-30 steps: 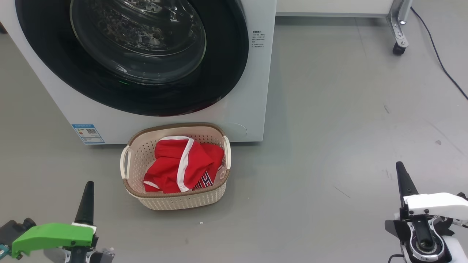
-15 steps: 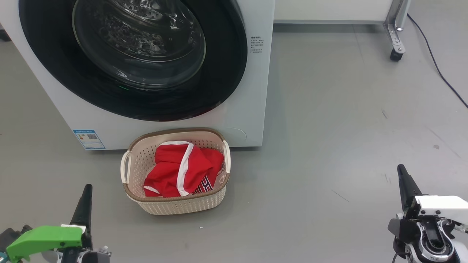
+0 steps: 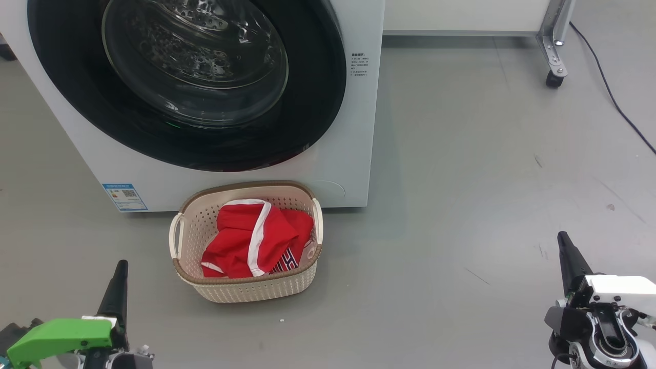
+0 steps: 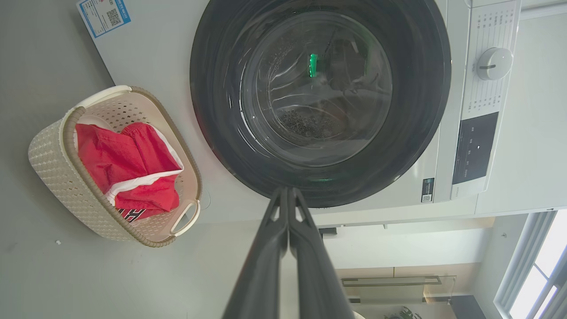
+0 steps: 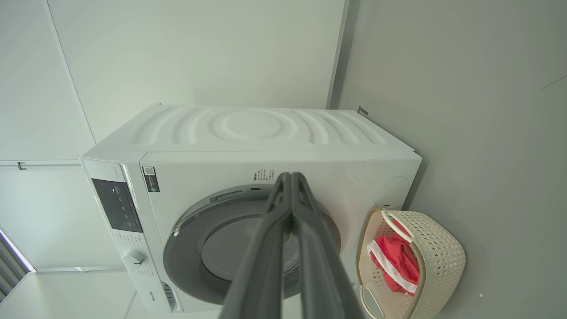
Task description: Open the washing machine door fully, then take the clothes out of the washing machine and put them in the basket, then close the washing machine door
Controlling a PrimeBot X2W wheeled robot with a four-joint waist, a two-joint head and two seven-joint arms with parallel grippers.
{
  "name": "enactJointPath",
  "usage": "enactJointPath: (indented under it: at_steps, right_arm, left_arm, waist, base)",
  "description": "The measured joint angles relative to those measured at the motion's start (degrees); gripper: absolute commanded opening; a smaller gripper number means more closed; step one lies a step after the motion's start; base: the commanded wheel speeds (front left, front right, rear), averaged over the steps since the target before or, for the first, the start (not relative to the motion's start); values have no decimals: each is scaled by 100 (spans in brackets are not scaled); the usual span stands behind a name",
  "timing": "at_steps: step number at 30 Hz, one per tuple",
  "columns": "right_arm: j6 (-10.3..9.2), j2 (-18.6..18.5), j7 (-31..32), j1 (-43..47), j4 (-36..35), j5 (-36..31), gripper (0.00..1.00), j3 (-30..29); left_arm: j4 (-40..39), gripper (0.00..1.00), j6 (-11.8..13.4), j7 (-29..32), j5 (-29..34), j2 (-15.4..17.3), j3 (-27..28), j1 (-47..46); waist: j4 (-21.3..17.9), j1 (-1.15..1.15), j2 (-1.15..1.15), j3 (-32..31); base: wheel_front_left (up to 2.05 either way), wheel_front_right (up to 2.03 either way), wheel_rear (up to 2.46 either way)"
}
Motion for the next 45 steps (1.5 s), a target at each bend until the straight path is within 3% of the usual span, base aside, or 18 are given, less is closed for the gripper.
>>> enactJointPath:
  at_steps: [45]
  right_arm:
    - [1,1,8,-3,51,0,0,-23]
  left_arm:
    - [81,0,-1,26,0,-19,41,-7]
  waist:
    - [0,0,0,-2]
  base:
    - [0,0,0]
